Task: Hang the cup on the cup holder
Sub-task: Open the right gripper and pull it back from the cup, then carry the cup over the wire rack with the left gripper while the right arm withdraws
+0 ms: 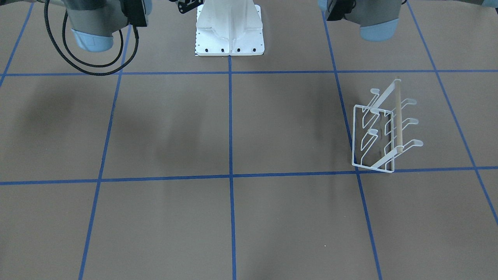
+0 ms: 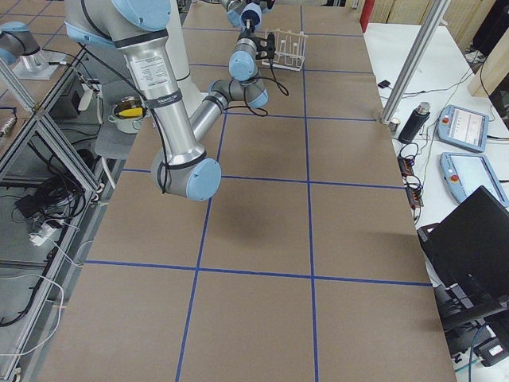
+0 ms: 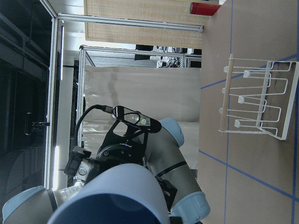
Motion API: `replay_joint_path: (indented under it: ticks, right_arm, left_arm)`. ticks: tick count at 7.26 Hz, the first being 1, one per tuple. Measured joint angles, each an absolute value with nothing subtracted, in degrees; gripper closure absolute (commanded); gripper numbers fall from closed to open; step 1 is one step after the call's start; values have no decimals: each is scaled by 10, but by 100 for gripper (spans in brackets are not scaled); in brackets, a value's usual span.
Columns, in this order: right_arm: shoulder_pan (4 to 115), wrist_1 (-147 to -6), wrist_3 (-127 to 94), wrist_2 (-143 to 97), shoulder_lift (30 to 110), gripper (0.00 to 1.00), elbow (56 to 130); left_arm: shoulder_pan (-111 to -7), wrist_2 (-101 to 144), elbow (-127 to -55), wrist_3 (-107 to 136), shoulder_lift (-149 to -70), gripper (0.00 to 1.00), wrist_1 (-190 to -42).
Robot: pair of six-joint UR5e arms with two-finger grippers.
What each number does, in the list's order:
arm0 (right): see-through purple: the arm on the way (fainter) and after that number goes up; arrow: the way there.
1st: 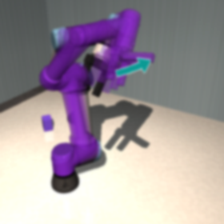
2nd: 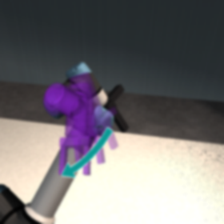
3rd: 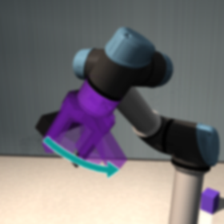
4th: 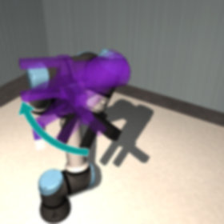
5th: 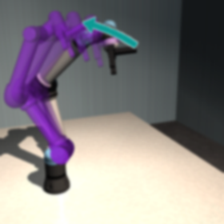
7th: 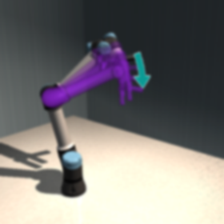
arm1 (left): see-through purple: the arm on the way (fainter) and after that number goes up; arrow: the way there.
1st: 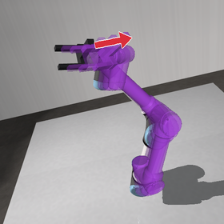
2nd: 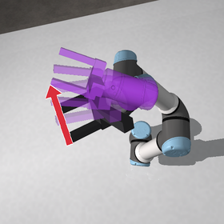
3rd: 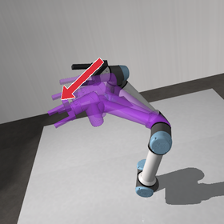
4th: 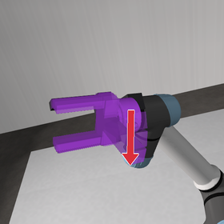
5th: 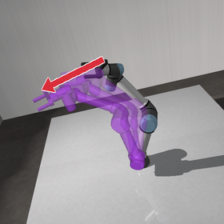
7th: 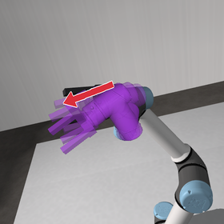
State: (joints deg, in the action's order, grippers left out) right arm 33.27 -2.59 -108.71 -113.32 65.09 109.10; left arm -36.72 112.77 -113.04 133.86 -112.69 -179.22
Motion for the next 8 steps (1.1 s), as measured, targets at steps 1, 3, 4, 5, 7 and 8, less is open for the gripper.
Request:
replay_joint_path:
  ticks: [1,3,4,5,7,8]
  right_arm:
    - [331,-25,-1088,-1133,653,0,1091]
    - [330,-25,-1089,-1133,658,0,1092]
    - [331,-22,-1089,-1133,664,0,1094]
    - [333,-11,-1090,-1133,678,0,1096]
    - [369,6,-1086,-1136,715,0,1095]
    - [408,6,-1080,-1144,739,0,1089]
  left_arm:
    - [-367,1129,-1131,1339,-1124,100,-1800]
    - [-367,1131,-1129,1337,-1120,100,-1823]
    - [-367,1132,-1129,1337,-1119,100,-1826]
    - [-368,1132,-1128,1337,-1118,100,-1826]
    - [-378,1132,-1127,1324,-1099,100,-1822]
    - [-393,1132,-1126,1311,-1089,100,-1817]
